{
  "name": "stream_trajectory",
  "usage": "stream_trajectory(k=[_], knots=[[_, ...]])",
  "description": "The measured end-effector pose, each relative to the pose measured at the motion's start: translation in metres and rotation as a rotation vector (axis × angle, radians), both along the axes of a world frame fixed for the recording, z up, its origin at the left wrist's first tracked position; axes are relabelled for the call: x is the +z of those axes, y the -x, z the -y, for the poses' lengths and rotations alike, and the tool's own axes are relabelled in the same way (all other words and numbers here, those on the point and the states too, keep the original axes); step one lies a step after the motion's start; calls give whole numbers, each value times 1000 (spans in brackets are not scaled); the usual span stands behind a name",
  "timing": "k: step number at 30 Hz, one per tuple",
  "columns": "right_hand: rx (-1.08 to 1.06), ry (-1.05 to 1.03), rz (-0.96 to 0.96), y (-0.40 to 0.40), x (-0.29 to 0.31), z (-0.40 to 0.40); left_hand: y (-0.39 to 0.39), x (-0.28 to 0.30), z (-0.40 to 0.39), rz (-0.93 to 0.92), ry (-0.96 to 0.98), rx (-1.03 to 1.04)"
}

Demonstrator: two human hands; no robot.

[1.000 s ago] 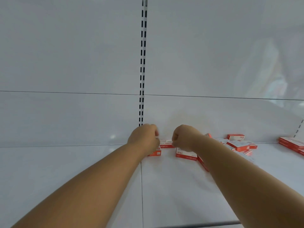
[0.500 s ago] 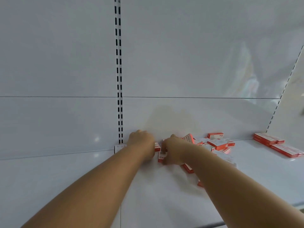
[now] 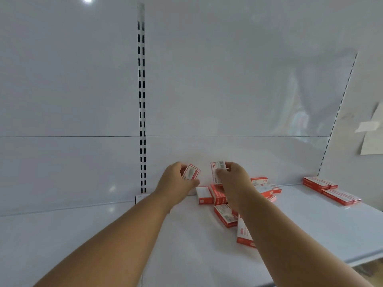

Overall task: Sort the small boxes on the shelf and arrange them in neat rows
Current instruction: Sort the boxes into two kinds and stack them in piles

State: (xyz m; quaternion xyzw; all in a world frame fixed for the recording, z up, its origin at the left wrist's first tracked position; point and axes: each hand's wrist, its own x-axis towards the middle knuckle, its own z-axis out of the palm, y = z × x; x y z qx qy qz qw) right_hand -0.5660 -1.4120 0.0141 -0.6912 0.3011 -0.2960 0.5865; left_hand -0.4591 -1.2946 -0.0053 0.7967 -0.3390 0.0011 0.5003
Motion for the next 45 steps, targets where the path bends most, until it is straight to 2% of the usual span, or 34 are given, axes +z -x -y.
stream_trajectory(k=[3,6,12,20,29,34,39,42,45], knots=[[84,-306,173,12,5,-4,16,9,5,-340,202,-41],[133,-467,361,24,11,0,26,13,12,-572,328,-119],[163,-437,399,51,14,27,51,25,28,-701,411,-194],[183,-418,447,123,19,108,131,42,95,-679,402,-159],[344,-525,648,233,21,234,243,42,229,-801,467,-101],[202,-302,464,267,13,282,277,35,284,-799,356,-163],[74,-272,420,286,5,324,283,26,330,-750,249,-225],[-35,-236,372,292,-3,346,278,21,355,-664,161,-283],[-108,-157,250,293,-11,371,278,13,375,-507,76,-218]])
